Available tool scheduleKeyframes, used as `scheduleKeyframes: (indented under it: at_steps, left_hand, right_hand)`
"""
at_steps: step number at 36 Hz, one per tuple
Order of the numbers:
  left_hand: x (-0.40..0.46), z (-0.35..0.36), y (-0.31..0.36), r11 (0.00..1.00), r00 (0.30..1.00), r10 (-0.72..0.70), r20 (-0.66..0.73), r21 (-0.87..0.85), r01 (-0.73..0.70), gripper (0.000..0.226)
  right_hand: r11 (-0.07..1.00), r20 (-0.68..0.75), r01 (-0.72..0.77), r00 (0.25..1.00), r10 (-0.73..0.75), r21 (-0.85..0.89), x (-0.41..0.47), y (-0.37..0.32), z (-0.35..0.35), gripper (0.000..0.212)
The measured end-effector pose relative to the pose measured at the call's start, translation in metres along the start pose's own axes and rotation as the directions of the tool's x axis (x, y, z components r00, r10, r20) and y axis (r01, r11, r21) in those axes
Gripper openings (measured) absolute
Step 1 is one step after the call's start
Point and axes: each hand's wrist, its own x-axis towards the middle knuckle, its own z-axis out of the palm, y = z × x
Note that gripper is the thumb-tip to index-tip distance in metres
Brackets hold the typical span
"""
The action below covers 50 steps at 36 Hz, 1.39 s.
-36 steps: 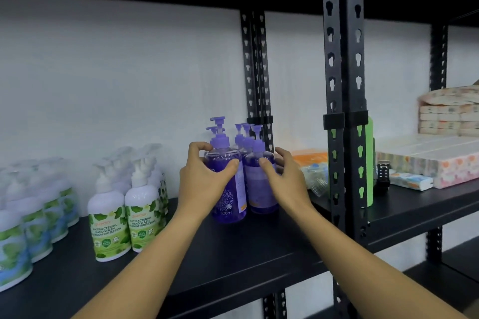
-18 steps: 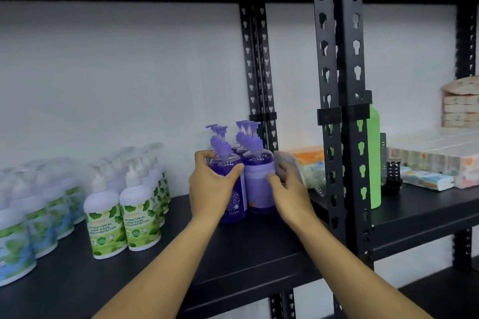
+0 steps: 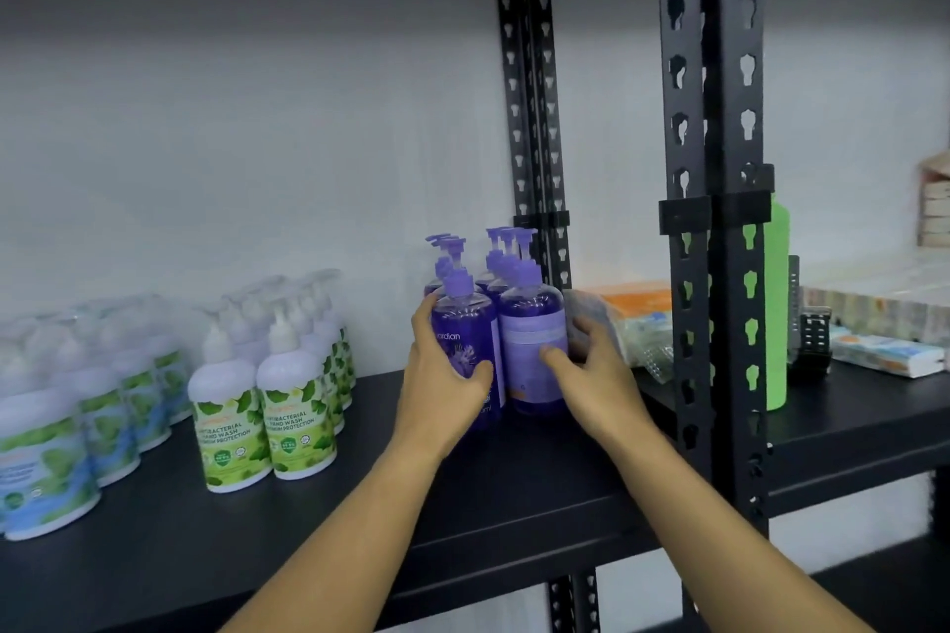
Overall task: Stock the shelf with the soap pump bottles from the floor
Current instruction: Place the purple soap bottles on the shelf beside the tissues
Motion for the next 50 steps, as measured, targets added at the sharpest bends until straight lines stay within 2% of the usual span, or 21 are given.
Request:
scheduleKeyframes:
  at_steps: [16, 19, 23, 25, 31, 38, 42, 50]
  left_hand:
    - [-0.006, 0.001, 0.003, 0.980, 0.996, 0.068, -0.061, 0.193, -0.055, 0.098]
    - [-0.005, 0.001, 0.001, 0.988, 0.997, 0.064, -0.044, 0.144, -0.057, 0.104]
    - [-0.002, -0.001, -0.005, 0.999, 0.997, 0.023, 0.067, 0.026, -0.025, 0.107]
    - [0.000, -0.002, -0.008, 0.999, 0.994, 0.019, 0.104, 0.038, -0.023, 0.106]
    - [0.001, -0.005, -0.010, 0.997, 0.997, 0.023, 0.076, 0.066, -0.028, 0.105]
    - [-0.002, -0.002, -0.009, 0.981, 0.999, 0.048, 0.003, 0.189, -0.048, 0.107]
    - [-0.001, -0.004, -0.010, 0.986, 0.998, 0.057, 0.012, 0.157, -0.059, 0.112]
    - [0.002, -0.007, -0.015, 0.990, 0.994, 0.076, 0.079, 0.114, -0.084, 0.104]
  right_hand:
    - [1.000, 0.037, 0.022, 0.999, -0.021, -0.023, -0.005, -0.002, -0.002, 0.061]
    - [0.999, 0.042, 0.022, 0.999, -0.021, -0.026, -0.005, -0.001, -0.002, 0.062]
    - [1.000, 0.035, 0.021, 0.999, -0.020, -0.022, -0.005, -0.002, -0.002, 0.064]
    - [1.000, 0.036, 0.021, 0.999, -0.020, -0.017, -0.006, -0.002, -0.002, 0.064]
    - [1.000, 0.034, 0.021, 0.999, -0.020, -0.018, -0.006, -0.002, -0.002, 0.064]
    - [0.997, 0.051, 0.039, 0.998, -0.036, -0.068, -0.005, -0.001, -0.002, 0.062]
    - [0.995, 0.065, 0.048, 0.997, -0.043, -0.082, -0.007, -0.002, -0.002, 0.065]
    - [0.995, 0.079, 0.059, 0.996, -0.053, -0.082, -0.009, -0.005, -0.004, 0.069]
